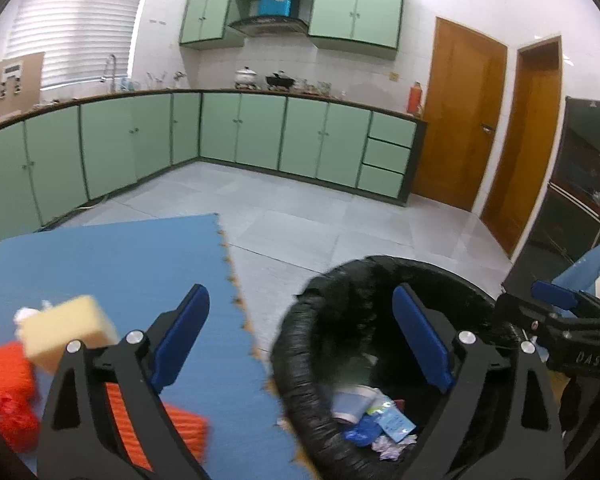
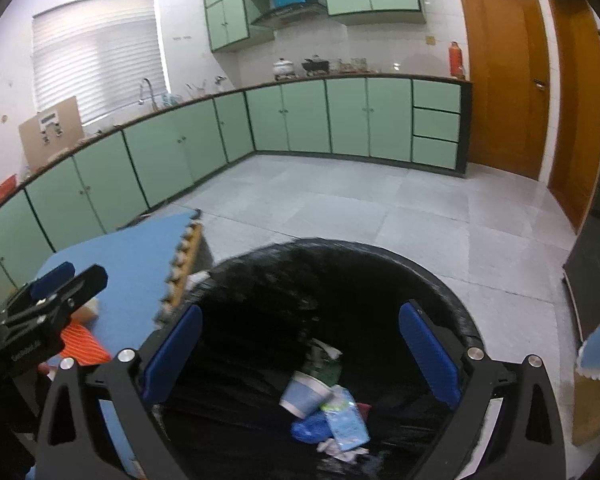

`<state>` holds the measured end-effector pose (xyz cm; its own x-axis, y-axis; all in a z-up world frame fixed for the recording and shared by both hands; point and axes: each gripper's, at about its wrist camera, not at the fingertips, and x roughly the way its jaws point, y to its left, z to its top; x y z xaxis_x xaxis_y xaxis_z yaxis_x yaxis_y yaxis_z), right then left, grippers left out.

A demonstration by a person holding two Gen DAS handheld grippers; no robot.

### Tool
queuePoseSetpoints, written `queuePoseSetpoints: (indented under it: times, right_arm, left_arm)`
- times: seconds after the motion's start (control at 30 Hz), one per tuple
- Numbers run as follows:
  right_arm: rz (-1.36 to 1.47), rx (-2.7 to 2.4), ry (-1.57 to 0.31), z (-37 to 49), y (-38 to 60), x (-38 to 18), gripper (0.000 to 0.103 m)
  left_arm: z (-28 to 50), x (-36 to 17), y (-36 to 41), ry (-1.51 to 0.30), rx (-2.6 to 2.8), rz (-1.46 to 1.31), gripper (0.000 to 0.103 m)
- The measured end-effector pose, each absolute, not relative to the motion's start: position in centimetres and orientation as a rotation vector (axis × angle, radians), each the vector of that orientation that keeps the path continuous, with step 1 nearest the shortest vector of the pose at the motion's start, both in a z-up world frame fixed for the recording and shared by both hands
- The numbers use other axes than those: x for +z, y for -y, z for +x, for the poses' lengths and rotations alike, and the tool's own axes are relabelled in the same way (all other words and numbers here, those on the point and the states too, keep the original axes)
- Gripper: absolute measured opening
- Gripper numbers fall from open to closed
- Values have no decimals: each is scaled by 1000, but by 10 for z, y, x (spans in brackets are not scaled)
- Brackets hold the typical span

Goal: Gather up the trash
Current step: 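Move both tools back over the remaining trash on the mat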

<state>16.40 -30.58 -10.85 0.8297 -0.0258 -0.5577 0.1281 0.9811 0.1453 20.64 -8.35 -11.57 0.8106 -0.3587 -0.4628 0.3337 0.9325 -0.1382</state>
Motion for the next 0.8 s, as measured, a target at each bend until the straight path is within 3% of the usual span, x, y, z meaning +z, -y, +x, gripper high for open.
queuePoseSetpoints:
  times: [0.47,0.8]
  right_arm:
    - [146,71,-553,177,205,-95,97]
    - [94,196,-574,185,129,-117,97]
  left_arm:
    - [169,-96,-47,-467,-111,-68,91]
    - [146,-111,-111,-518,21,-53,91]
